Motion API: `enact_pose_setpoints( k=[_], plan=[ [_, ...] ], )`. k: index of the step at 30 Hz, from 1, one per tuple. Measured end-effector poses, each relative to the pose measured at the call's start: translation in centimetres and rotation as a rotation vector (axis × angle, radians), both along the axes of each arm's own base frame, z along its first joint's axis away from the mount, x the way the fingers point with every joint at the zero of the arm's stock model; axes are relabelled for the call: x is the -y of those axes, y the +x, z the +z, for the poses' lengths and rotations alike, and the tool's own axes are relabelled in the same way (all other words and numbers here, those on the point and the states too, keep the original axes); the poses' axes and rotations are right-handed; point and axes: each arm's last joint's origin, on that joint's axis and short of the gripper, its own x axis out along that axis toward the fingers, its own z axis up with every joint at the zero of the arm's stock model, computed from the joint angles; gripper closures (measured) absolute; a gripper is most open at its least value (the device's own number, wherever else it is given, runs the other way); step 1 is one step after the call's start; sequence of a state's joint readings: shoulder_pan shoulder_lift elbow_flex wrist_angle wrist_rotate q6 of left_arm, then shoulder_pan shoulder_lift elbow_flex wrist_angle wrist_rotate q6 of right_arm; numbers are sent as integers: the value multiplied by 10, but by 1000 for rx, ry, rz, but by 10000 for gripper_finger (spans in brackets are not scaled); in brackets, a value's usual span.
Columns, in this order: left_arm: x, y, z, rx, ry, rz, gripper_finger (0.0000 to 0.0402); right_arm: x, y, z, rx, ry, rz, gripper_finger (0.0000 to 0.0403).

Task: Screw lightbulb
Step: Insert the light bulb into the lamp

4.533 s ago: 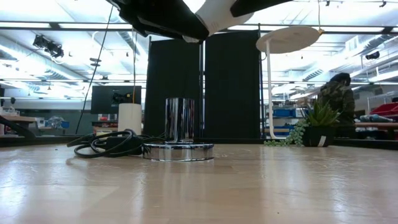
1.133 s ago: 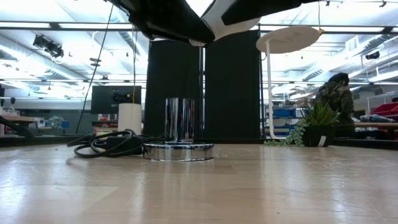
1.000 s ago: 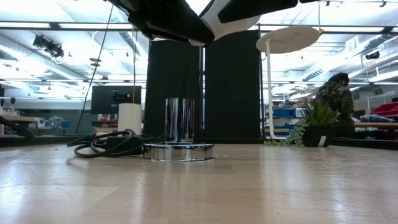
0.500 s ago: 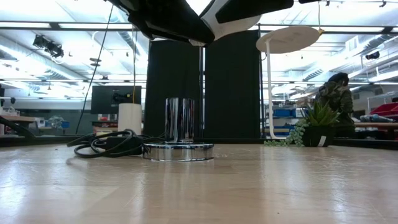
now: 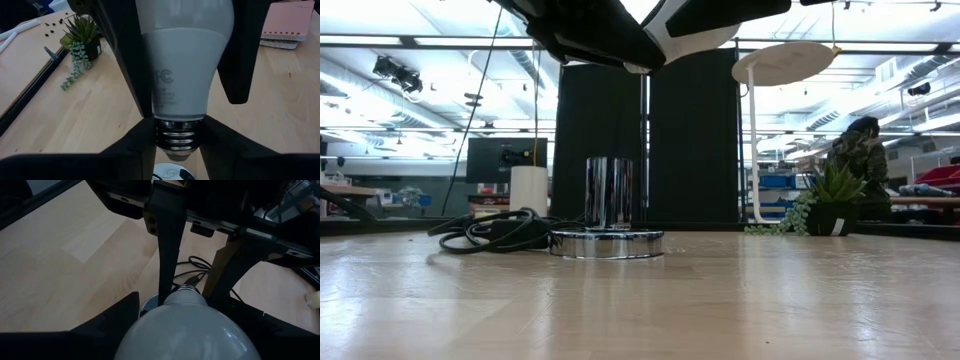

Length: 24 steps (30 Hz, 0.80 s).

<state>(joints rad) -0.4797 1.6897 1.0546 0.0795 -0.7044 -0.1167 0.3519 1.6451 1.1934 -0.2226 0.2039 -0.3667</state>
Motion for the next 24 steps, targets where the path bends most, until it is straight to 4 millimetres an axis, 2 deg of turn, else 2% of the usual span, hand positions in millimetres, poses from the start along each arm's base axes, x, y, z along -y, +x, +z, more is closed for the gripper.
enact_pose_setpoints(
  k=[13, 24],
  plan=[
    [0, 0, 1, -10, 17, 8, 229, 4, -3, 1, -26, -8, -9, 146],
    [4, -14, -11, -139, 4, 26, 189, 9, -15, -4, -158, 0, -59, 144]
  ],
)
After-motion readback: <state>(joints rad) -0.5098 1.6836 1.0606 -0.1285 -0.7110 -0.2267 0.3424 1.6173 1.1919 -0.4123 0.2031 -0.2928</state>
